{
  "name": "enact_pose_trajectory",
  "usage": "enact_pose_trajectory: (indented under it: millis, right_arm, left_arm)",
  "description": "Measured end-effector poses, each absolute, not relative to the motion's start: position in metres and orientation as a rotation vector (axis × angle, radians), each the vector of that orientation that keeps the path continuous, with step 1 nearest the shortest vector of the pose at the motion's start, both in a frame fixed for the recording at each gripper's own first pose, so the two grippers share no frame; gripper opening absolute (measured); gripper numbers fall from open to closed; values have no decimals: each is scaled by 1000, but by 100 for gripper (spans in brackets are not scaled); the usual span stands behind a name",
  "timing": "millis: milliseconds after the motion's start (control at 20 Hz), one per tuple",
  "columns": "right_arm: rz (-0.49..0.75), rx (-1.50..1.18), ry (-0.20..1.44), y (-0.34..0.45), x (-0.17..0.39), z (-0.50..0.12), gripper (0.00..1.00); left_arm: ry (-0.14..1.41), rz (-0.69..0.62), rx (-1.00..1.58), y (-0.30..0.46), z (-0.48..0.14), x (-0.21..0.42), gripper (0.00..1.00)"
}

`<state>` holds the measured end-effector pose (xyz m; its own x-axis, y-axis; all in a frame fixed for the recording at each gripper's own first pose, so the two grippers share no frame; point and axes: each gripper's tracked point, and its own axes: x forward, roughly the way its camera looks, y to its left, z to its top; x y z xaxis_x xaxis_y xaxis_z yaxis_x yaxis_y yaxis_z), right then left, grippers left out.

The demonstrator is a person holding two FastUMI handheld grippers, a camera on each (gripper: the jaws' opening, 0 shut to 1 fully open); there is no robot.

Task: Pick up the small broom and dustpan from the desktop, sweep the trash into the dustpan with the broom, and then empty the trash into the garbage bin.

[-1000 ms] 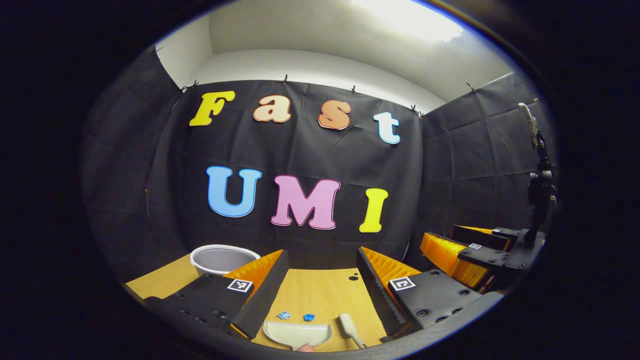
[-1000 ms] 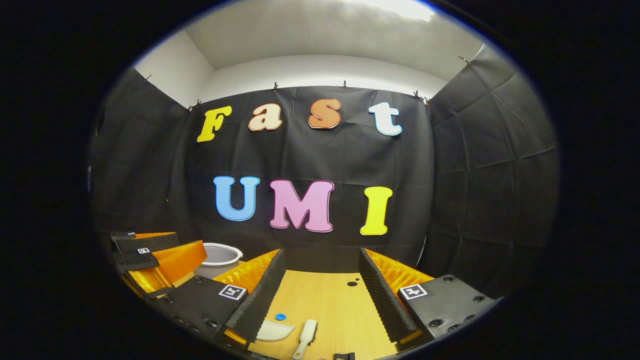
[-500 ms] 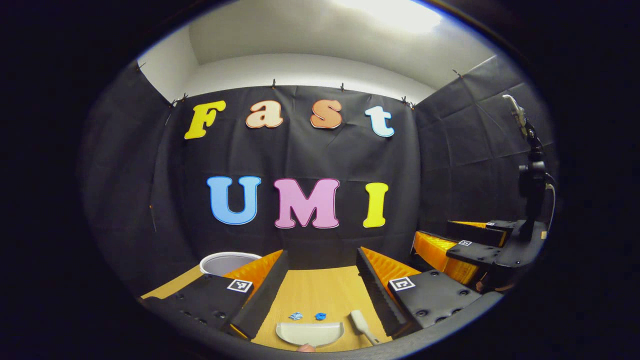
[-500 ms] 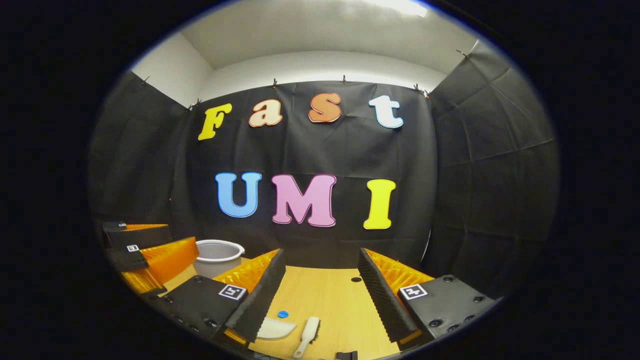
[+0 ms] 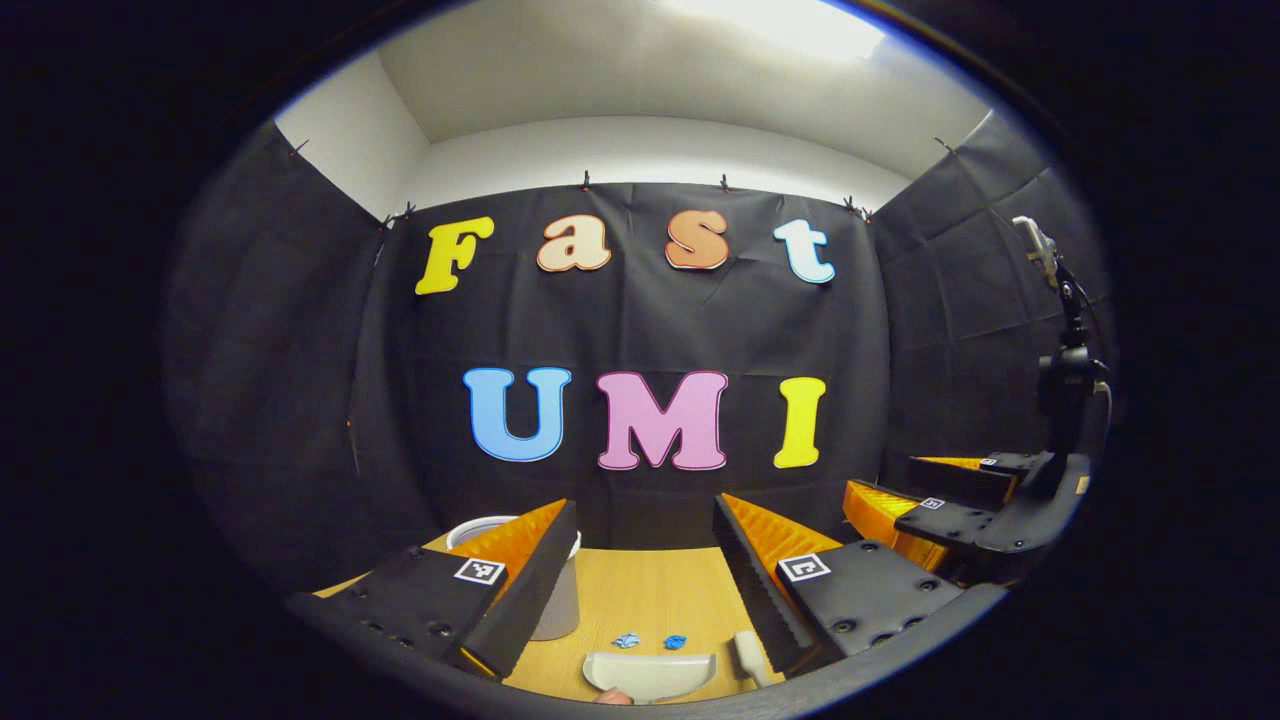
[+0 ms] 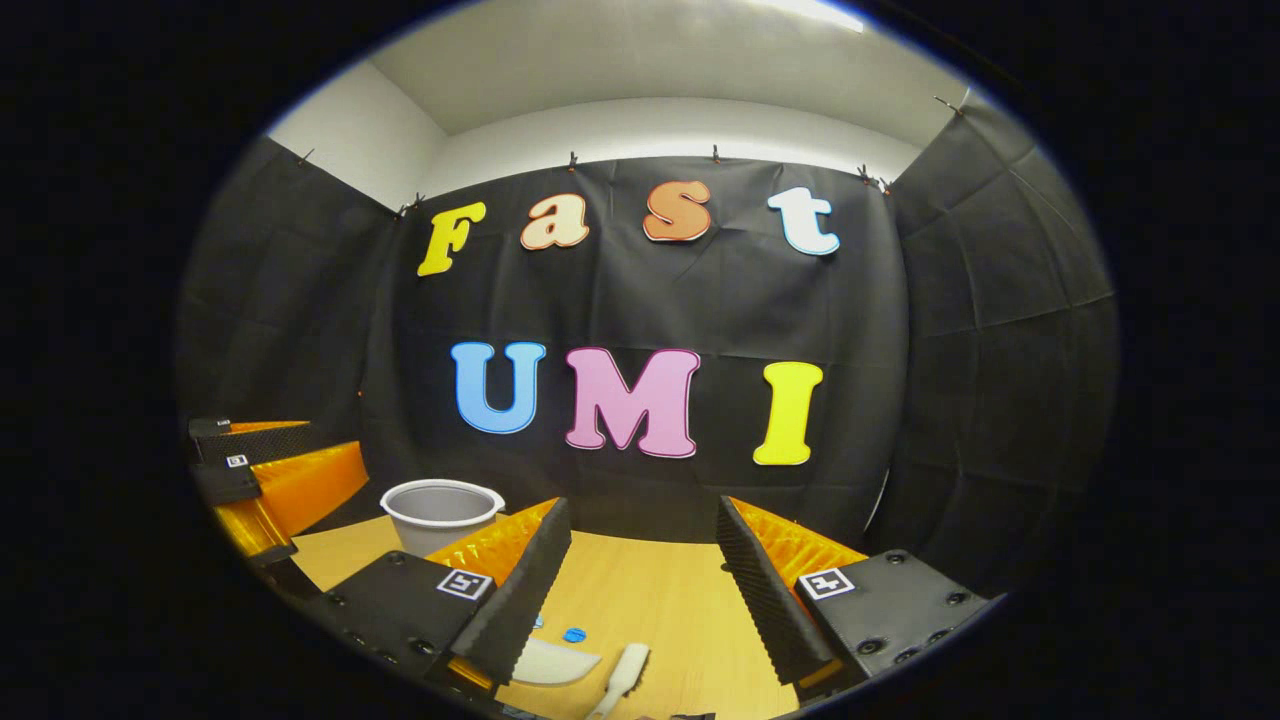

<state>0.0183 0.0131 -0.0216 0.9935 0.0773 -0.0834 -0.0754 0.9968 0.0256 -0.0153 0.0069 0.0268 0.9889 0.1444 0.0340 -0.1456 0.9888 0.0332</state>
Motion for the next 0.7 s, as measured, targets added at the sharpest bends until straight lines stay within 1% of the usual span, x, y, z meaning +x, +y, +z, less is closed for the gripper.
enact_pose_trajectory:
  millis: [100,200,300,350,400,500,550,600,650,700]
  right_arm:
    - [99,13,70,22,20,-17,95]
    - [112,4,68,28,23,-19,92]
    - [121,15,72,33,25,-18,92]
    - [123,24,71,34,26,-17,95]
    - [124,32,70,36,26,-16,92]
    - [128,33,64,38,29,-14,92]
    - [130,25,60,39,31,-14,92]
    - [133,21,60,41,32,-15,95]
    - [140,23,58,43,32,-15,92]
    - [145,26,58,46,31,-16,95]
  left_arm:
    - [-28,149,30,8,26,-15,82]
    - [-16,141,20,7,22,-12,81]
    - [-11,138,21,8,20,-12,82]
    - [-16,137,23,11,21,-14,82]
    - [-20,136,26,13,23,-15,82]
    - [-21,156,32,22,23,-17,81]
    - [-23,160,31,23,25,-17,82]
    - [-23,161,27,24,25,-17,82]
    - [-22,164,24,24,24,-18,82]
    - [-21,169,21,27,24,-19,82]
